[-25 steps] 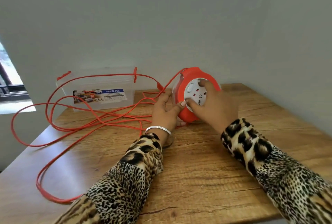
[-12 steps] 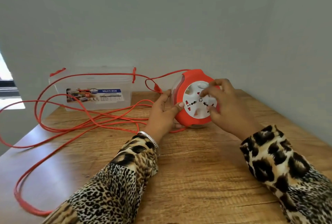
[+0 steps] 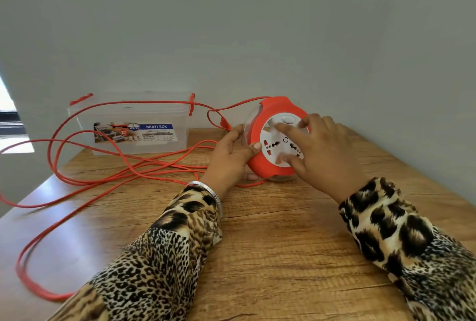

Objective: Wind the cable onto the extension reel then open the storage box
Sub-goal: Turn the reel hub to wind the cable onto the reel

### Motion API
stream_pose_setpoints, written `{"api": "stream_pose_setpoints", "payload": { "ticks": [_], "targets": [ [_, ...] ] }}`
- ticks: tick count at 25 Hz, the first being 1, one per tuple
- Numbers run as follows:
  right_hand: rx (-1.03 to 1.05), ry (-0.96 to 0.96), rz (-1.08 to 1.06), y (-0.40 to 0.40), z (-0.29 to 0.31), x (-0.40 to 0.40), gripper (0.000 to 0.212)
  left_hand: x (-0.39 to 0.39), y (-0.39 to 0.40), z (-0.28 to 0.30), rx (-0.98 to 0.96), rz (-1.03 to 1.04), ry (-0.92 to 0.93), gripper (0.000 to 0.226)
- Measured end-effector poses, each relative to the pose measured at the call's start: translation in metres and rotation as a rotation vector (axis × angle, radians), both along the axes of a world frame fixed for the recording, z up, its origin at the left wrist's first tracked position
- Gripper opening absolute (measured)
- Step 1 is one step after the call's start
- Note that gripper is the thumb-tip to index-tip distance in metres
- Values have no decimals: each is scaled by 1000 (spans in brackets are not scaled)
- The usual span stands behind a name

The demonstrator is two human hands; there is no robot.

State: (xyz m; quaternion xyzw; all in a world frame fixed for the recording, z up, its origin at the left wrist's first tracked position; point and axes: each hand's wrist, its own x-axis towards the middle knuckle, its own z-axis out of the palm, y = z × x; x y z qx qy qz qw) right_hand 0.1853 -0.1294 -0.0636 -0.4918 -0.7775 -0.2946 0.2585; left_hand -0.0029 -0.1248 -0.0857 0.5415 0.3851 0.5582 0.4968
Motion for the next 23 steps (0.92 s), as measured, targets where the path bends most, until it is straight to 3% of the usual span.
{"api": "stream_pose_setpoints", "payload": {
  "ticks": [7,10,13,15,17,18,20,23],
  "targets": [
    [-76,-22,-16,4,-6,-14,60,0,-12,7,25,34,68,40],
    [-114,132,-95,-5,-4,-20,59,4,-15,8,62,61,106,39],
    [-341,516,-89,-11,-3,-23,70,12,-18,9,94,76,111,41],
    [-604,938,36,-8,0,-23,70,15,-19,9,103,91,108,41],
    [-936,1408,240,-9,4,-23,53,16,-20,9,101,113,111,41],
    [-1046,1538,334,-9,4,-22,43,17,-21,9,98,121,108,42],
    [-1086,1549,408,-7,0,-20,34,17,-20,8,90,123,100,41],
    [-951,1292,220,-1,-2,-15,43,14,-17,7,75,115,93,38]
  ]
}}
